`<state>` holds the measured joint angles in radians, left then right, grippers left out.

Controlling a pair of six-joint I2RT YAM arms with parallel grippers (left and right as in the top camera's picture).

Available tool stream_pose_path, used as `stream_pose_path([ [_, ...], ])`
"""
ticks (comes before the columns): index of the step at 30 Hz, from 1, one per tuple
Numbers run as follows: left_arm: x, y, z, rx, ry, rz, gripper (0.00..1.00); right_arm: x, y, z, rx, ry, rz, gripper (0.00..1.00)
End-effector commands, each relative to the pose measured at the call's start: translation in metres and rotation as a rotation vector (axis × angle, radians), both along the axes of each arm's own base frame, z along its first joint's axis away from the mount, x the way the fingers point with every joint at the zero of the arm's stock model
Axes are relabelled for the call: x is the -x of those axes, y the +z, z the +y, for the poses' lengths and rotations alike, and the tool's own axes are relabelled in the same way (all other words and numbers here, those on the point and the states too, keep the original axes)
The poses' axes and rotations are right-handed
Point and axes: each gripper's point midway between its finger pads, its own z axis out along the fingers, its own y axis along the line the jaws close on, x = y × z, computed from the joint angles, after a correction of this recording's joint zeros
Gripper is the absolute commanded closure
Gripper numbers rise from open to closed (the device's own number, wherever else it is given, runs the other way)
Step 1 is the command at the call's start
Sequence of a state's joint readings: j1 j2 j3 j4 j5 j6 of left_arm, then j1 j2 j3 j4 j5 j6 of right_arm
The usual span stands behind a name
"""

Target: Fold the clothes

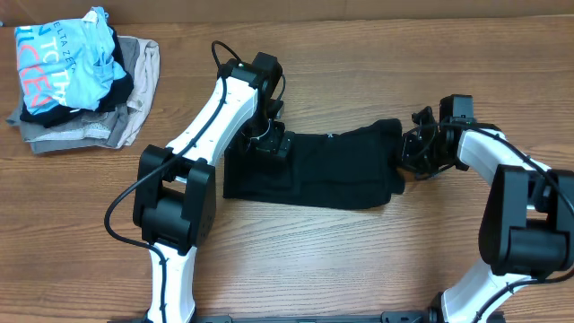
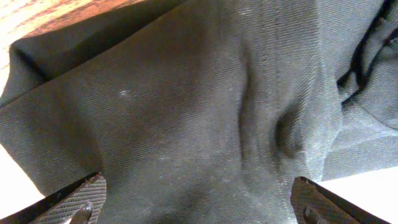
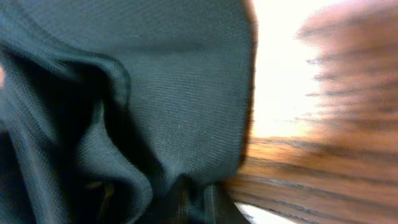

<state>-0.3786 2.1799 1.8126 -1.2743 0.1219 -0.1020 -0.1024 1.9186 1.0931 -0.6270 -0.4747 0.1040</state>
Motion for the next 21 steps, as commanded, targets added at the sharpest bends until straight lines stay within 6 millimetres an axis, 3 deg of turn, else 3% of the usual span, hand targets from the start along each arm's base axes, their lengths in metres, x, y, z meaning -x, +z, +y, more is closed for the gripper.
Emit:
stream_pose_path([
  [1, 0.001, -0.002, 0.001, -0.012, 0.006, 0.003, 0.04, 0.014, -0.013, 0.002, -0.024, -0.002, 0.061, 0.96],
  [4, 0.001, -0.002, 0.001, -0.012, 0.007, 0.003, 0.04, 0.008, 0.0, -0.015, -0.026, -0.048, 0.056, 0.96],
  [9, 0.0, -0.002, 0.001, -0.011, 0.008, -0.003, 0.01, -0.002, 0.043, -0.053, -0.033, -0.122, 0.005, 0.96],
  [14, -0.004, 0.0, 0.008, -0.026, 0.019, -0.013, 0.0, 0.003, 0.089, -0.082, -0.029, -0.143, -0.005, 0.96],
  [18, -0.013, 0.011, 0.022, -0.025, 0.057, -0.017, 0.0, 0.005, 0.121, -0.084, -0.016, -0.102, -0.029, 0.96],
  [21, -0.023, 0.026, 0.038, -0.02, 0.103, -0.032, 0.0, 0.004, 0.156, -0.074, -0.001, -0.053, -0.071, 0.96],
])
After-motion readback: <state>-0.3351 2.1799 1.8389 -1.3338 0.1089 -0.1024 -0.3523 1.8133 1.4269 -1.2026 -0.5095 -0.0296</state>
